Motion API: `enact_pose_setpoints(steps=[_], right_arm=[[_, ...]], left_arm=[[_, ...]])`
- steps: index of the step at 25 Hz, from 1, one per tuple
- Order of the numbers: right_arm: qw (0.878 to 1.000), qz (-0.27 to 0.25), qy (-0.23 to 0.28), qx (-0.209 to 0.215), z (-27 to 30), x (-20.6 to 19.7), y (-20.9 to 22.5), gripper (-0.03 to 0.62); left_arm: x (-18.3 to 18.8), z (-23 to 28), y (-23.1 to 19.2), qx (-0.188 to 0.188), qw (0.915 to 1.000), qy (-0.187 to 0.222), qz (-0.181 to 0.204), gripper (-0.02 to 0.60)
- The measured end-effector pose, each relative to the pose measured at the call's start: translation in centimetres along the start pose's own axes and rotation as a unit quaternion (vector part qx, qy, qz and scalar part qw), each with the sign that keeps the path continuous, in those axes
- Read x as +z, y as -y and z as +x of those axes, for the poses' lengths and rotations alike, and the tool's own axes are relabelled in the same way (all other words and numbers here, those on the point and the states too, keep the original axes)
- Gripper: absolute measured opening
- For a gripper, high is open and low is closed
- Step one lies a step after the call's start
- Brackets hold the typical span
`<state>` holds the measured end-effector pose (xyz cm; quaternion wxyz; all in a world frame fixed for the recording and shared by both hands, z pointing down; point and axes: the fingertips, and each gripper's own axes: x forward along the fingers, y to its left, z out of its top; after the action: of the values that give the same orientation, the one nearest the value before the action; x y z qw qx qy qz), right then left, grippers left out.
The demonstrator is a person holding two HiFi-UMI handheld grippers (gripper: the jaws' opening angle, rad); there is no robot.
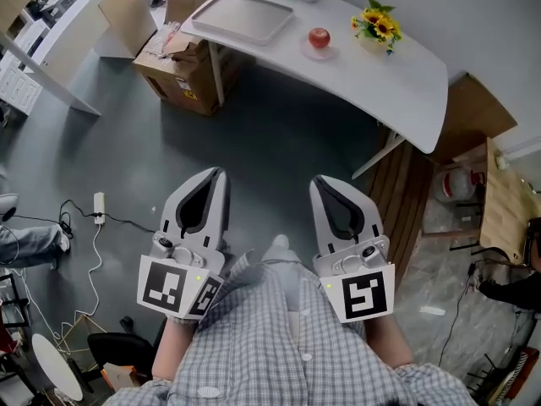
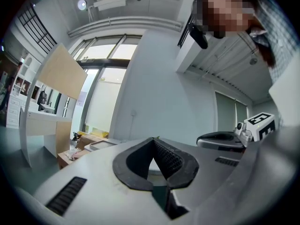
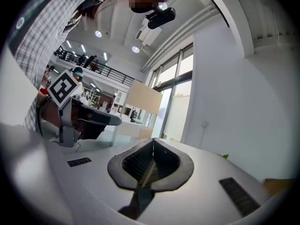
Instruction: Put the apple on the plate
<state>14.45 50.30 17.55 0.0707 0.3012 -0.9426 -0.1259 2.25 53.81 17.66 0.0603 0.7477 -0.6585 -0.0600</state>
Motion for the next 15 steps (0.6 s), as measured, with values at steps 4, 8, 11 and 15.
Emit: enact_pose_setpoints(steps=[4,8,11,15], right_arm=[[0.998,0.048,-0.003,0.043,0.8,-0.5,1.4,0.02],[0.995,0.074,0.002,0.068,1.6,-0.7,2.9,0.019],[0.99,0.12,0.013,0.075,2.1,-0.9,4.2,0.018],[0.989,0.127,0.03,0.069,2.9,-0.9,5.9,0.018]], left_arm=[[0.0,2.8,0.4,0.002,1.0,0.005,-0.008,0.008],[-0.1,5.0,0.9,-0.005,0.9994,0.006,-0.033,0.008],[-0.2,6.4,1.6,-0.024,0.9991,-0.001,-0.035,0.008],[0.2,8.0,1.7,-0.03,0.9992,0.003,-0.027,0.008]])
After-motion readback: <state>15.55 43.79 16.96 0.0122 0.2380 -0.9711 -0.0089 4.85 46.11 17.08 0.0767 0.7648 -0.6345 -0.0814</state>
